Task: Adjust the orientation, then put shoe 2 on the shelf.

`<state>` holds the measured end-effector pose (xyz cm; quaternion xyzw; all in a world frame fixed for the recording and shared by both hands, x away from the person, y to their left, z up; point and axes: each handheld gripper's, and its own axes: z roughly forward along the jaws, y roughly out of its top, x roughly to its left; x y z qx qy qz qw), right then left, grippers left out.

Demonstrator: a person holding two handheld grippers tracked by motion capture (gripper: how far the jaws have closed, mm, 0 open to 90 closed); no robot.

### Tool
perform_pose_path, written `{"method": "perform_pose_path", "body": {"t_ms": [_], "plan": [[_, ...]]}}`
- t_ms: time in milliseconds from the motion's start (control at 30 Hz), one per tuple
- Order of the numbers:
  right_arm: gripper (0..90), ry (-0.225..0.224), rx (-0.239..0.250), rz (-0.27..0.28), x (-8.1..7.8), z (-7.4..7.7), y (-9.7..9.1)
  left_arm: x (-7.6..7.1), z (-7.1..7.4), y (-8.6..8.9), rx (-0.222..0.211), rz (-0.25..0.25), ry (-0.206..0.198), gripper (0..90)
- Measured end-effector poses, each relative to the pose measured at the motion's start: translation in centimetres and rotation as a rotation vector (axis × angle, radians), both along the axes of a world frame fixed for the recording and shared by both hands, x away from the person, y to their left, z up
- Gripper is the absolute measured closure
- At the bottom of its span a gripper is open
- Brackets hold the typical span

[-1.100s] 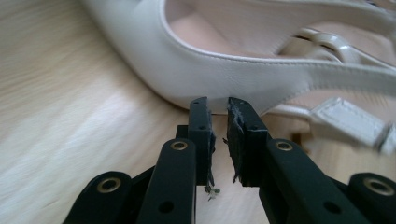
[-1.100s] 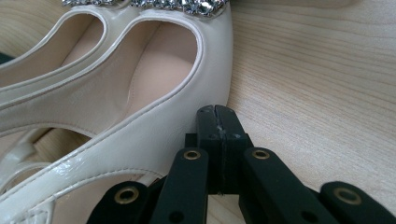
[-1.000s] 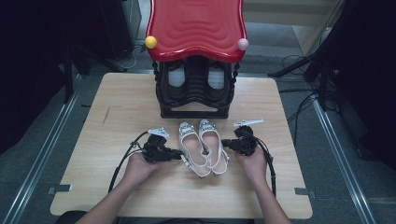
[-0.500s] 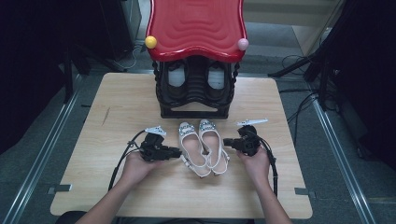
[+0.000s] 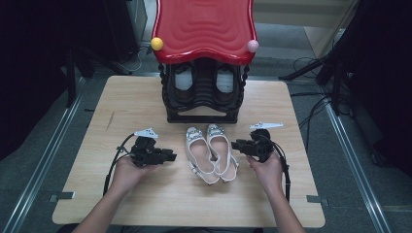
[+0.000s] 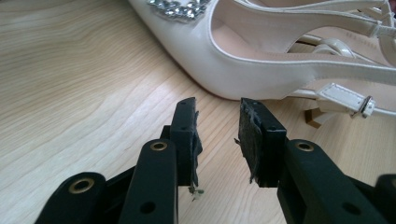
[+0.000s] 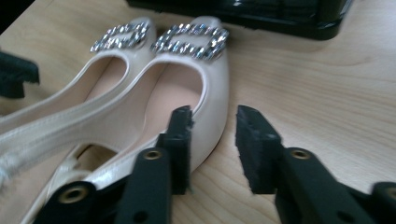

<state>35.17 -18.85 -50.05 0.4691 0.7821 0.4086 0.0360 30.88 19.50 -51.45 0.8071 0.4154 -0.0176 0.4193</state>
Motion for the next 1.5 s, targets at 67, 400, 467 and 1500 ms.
{"method": "perform_pose_path", "body": {"t_ms": [67,400,467,1500], "plan": [[66.3,-0.003,0.002,0.005,0.0,0.5,0.1,-0.1,0.0,0.3,0.001,0.004,0.000,66.7],[68.3,0.037,0.052,0.070,-0.3,2.4,1.1,-0.4,0.1,1.1,0.020,0.017,-0.006,64.1],[67.6,0.043,0.049,0.081,-0.3,2.5,1.4,-0.4,0.2,1.2,0.024,0.018,-0.008,63.8],[62.2,0.059,-0.058,0.168,-0.7,2.9,6.6,-0.6,0.5,2.1,0.040,0.048,-0.040,60.1]]}}
